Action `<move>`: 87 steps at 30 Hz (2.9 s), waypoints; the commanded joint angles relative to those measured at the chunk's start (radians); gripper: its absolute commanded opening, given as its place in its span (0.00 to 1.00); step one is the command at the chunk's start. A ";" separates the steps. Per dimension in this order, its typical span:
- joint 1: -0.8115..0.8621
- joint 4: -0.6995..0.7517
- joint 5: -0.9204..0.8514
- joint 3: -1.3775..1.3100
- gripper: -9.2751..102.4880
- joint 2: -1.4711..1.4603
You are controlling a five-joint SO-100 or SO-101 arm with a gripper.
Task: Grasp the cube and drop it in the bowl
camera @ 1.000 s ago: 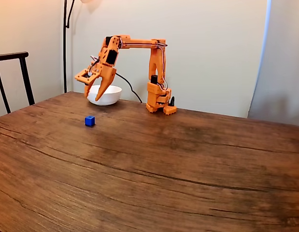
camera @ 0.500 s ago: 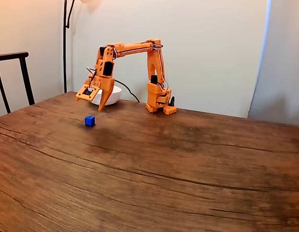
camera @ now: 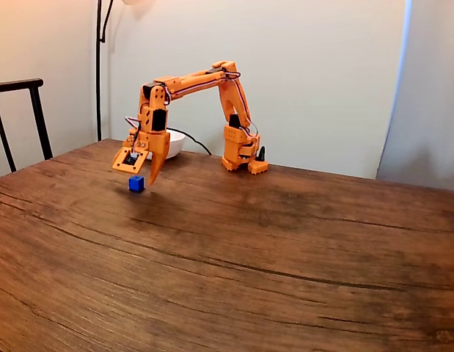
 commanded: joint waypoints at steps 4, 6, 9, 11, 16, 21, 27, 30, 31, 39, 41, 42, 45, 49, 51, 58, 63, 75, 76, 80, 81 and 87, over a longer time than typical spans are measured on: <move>0.003 -0.003 0.011 -0.043 0.56 -0.008; 0.003 -0.005 0.011 -0.043 0.56 -0.017; 0.005 -0.006 0.012 -0.043 0.56 -0.032; 0.005 -0.006 0.012 -0.043 0.56 -0.044; 0.005 -0.009 0.026 -0.052 0.54 -0.066; 0.005 -0.005 0.041 -0.094 0.41 -0.098; 0.005 0.025 0.060 -0.107 0.38 -0.141; 0.006 0.025 0.061 -0.106 0.36 -0.155; 0.006 0.025 0.061 -0.106 0.36 -0.156; 0.028 0.044 0.087 -0.106 0.35 -0.156; 0.032 0.044 0.089 -0.103 0.32 -0.156; 0.034 0.044 0.089 -0.104 0.30 -0.156; 0.034 0.044 0.089 -0.106 0.27 -0.158; 0.040 0.044 0.089 -0.098 0.27 -0.158; 0.043 0.044 0.089 -0.095 0.27 -0.158; 0.043 0.044 0.089 -0.095 0.18 -0.158; 0.043 0.055 0.089 -0.107 0.17 -0.156; 0.020 0.244 0.087 -0.360 0.17 -0.140; 0.020 0.273 0.087 -0.407 0.17 -0.140; 0.026 0.382 0.087 -0.561 0.17 -0.140; 0.028 0.405 0.087 -0.592 0.17 -0.140; 0.037 0.537 0.087 -0.747 0.17 -0.140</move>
